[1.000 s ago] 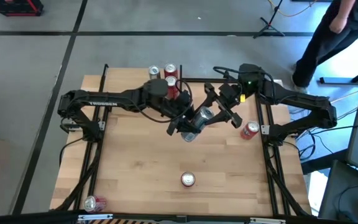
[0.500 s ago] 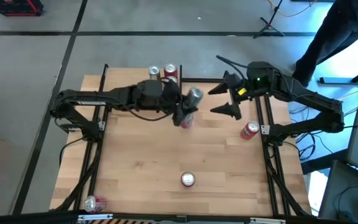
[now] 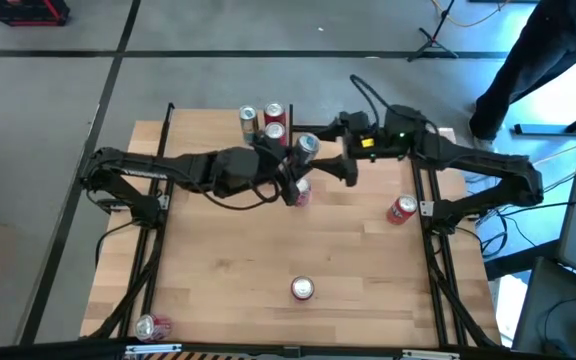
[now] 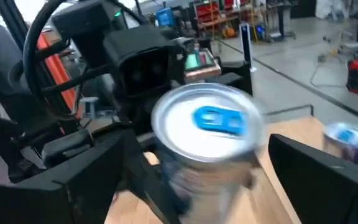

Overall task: Place canned beverage on shelf
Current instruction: Put the blue soda can on the shelf and aligned with the other blue soda can

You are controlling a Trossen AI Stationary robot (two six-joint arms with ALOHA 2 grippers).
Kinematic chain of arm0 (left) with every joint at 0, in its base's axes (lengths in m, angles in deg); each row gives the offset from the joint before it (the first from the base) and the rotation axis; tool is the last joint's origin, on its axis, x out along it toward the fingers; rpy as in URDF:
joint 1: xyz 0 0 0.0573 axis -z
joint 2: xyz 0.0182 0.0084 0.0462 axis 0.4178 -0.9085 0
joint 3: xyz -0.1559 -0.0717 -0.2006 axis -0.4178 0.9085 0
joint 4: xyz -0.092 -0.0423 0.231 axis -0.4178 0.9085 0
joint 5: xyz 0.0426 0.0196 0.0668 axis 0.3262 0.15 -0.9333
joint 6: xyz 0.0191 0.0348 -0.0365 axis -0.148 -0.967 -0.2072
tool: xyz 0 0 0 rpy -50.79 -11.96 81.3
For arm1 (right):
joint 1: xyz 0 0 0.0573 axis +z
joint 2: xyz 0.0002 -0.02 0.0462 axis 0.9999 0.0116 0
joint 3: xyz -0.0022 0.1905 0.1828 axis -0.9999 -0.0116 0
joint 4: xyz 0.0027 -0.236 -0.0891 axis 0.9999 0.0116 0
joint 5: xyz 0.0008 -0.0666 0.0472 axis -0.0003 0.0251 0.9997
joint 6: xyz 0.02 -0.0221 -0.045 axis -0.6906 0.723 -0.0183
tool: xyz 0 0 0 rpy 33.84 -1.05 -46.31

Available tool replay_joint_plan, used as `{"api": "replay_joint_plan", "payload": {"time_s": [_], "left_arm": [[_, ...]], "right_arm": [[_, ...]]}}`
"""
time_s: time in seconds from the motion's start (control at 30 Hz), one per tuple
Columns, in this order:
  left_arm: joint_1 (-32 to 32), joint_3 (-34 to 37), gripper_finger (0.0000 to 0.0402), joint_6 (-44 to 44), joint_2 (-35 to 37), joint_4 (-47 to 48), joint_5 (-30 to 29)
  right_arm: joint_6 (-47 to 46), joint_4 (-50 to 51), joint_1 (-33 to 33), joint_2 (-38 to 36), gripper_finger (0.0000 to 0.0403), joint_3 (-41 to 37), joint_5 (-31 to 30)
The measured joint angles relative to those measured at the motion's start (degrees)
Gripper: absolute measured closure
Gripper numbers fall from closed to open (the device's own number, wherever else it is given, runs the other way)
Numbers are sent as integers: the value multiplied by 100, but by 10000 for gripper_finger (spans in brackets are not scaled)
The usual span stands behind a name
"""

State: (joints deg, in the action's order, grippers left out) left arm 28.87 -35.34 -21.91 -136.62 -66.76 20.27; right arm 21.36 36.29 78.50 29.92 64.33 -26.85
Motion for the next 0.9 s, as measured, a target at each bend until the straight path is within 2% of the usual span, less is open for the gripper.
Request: {"api": "replay_joint_plan", "payload": {"time_s": [0.23,0.3,0.4,0.53,0.6,0.77,0.9], "left_arm": [[14,-2,188,12,0,-13,12],[14,-2,188,1,0,-25,6],[12,-4,188,-1,0,-17,19],[12,-4,175,-5,0,11,94],[35,-4,162,-7,0,11,142],[69,-5,132,389,276,393,948],[14,-27,123,651,589,565,1866]], "right_arm": [[-129,-676,-8,386,21,-4,-319],[-131,-812,-10,403,35,-7,-322],[-125,-855,-6,392,90,-7,-343],[-35,-714,-2,383,200,-7,-307],[82,-619,-2,338,201,-7,-306],[500,-72,-89,58,201,24,346],[639,461,-263,-61,201,207,1516]]}}
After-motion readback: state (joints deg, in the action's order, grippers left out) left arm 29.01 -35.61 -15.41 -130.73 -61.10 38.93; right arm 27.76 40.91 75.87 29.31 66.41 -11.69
